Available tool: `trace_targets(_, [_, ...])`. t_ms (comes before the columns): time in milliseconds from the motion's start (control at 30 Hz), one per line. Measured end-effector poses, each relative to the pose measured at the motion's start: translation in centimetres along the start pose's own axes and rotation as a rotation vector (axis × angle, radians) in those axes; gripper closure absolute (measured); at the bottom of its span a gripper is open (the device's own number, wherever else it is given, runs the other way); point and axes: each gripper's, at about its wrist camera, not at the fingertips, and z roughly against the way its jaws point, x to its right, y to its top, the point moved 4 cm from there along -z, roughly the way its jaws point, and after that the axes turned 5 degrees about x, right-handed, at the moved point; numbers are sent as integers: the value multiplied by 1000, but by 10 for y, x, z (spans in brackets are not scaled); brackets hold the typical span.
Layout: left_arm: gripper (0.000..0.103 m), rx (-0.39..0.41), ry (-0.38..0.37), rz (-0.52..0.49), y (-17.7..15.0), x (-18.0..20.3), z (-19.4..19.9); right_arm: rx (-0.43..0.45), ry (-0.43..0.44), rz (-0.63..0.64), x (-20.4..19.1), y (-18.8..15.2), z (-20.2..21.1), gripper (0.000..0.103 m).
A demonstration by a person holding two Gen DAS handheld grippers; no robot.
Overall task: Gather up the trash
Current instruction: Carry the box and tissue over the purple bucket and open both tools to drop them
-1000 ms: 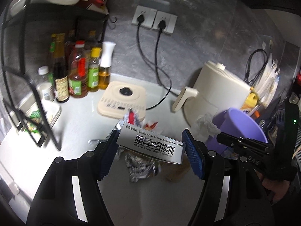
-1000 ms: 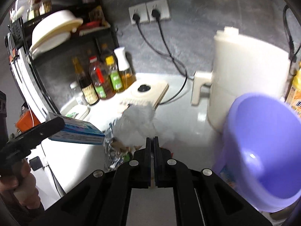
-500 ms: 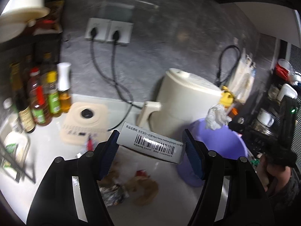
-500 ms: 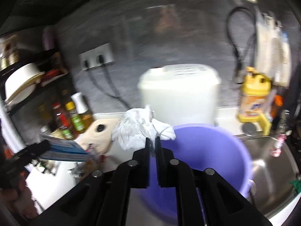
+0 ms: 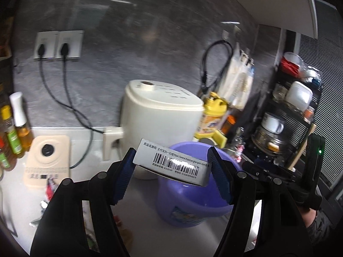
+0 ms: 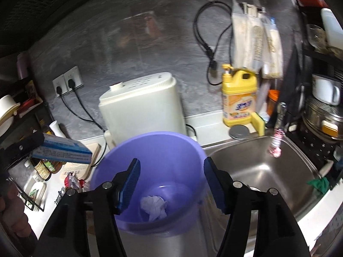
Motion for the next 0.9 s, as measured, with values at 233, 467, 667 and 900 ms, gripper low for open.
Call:
trace_targets(233, [35,-4,-80,-18,7,31,-25,0,-37,-26,21,-2,6,42])
trace_targets(467, [35,-22,-112,-26,3,46,-43,14,-38,-32,27,2,10,42])
trace_targets(667, [35,-57,-127,-18,-8,52,-60,28,-39,-45,29,7,12,42])
trace_targets(900, [34,-102,-127,-9,-16,56,-80,38,-46,-62,34,13,14,41])
